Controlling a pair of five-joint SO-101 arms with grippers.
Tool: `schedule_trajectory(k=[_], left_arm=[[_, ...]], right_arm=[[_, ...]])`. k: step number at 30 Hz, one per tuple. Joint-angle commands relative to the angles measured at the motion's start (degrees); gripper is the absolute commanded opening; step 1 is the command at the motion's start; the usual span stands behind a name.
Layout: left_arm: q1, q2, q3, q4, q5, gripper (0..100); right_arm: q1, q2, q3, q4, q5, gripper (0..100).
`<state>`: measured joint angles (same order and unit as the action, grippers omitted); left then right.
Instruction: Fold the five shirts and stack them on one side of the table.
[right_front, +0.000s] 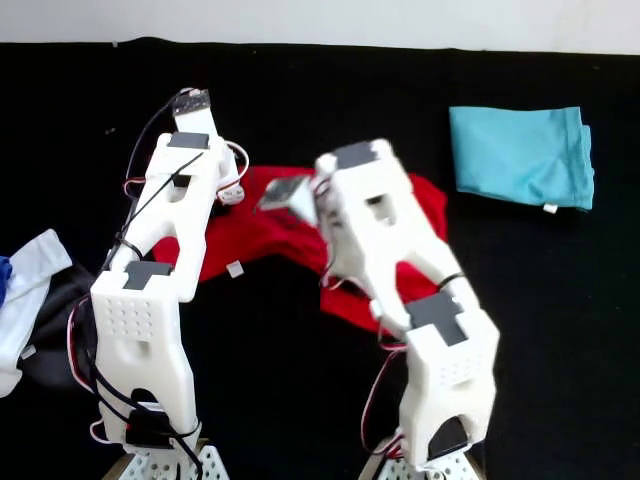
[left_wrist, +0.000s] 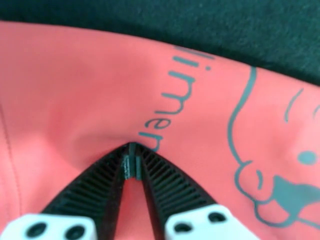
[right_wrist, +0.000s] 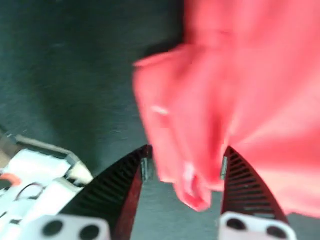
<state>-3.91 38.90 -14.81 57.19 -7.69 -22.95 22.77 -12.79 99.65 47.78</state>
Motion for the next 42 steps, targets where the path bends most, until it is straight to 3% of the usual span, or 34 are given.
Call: schedule_trajectory(k=[1,5,9,13,19,30,35,37,42], left_arm=[[0.48,0.22,-0.92,0.00,0.26,1],[0.48,0.22,-0.92,0.00,0.26,1],[0.48,0.22,-0.92,0.00,0.26,1],[0.48,0.22,-0.92,0.00,0.26,1],[0.48,0.22,-0.92,0.00,0.26,1],[0.48,0.22,-0.92,0.00,0.26,1],[0.48,0.22,-0.92,0.00,0.26,1],[0.48,0.22,-0.92,0.00,0.26,1],[0.48,0.22,-0.92,0.00,0.26,1]], right_arm=[[7.52,-0.22,-8.22,-4.62,0.09,20.4],[11.47,1.80,-6.81,-17.19,-7.47,17.1],[13.32,10.24,-6.55,-23.87,-7.91,16.8],[17.36,19.21,-15.25,-27.38,-8.00,16.8],[20.79,27.38,-36.09,-18.86,-8.18,16.8],[18.42,29.76,-60.00,1.54,-8.00,16.9],[16.13,29.05,-59.56,1.63,-8.18,16.9],[14.81,25.89,-57.45,1.63,-11.60,16.9],[9.45,9.01,-35.12,1.54,-16.97,16.9]])
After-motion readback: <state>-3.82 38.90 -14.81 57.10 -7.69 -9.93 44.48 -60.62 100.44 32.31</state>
